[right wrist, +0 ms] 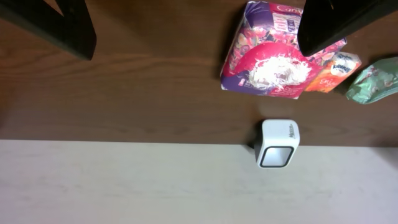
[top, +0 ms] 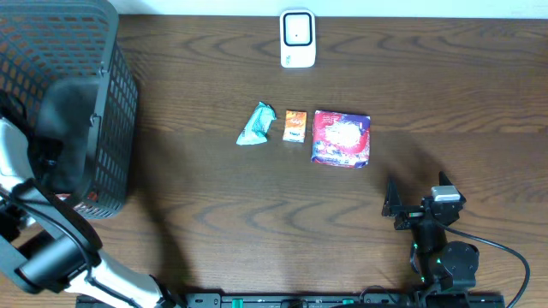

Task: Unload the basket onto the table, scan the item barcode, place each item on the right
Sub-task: 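Reach the left gripper into the basket and grasp the red wrapper, then carry the red wrapper past the scanner and drop it right of the bag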

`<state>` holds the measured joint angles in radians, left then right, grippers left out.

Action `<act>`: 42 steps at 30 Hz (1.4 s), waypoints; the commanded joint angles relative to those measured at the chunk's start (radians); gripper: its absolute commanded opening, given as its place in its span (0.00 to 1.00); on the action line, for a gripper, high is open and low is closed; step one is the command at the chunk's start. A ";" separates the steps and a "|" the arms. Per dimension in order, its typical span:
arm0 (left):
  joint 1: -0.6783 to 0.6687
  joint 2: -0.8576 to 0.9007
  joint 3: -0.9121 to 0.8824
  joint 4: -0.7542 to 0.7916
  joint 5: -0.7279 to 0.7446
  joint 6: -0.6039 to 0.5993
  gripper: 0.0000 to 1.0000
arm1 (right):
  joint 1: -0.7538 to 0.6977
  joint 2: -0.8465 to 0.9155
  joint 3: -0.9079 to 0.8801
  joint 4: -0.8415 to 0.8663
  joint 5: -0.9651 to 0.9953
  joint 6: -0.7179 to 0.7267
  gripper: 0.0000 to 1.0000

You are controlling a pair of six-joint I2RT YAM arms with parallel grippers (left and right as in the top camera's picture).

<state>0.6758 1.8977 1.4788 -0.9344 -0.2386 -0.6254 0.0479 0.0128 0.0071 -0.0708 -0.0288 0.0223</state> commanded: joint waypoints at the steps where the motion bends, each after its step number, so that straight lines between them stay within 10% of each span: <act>1: 0.026 0.059 -0.022 -0.002 0.007 -0.008 0.90 | -0.007 -0.004 -0.002 -0.004 0.004 0.014 0.99; 11: 0.048 0.190 -0.023 0.006 0.108 0.005 0.81 | -0.007 -0.004 -0.002 -0.004 0.004 0.014 0.99; 16: 0.048 0.181 -0.016 0.020 0.102 0.048 0.08 | -0.007 -0.004 -0.002 -0.004 0.004 0.014 0.99; 35: 0.024 -0.525 0.130 0.327 0.526 -0.091 0.07 | -0.007 -0.004 -0.002 -0.004 0.004 0.014 0.99; 42: -0.253 -0.697 0.130 0.590 0.647 0.023 0.07 | -0.007 -0.004 -0.002 -0.004 0.004 0.014 0.99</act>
<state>0.5442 1.2175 1.6062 -0.3729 0.3172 -0.6720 0.0479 0.0128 0.0071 -0.0708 -0.0288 0.0223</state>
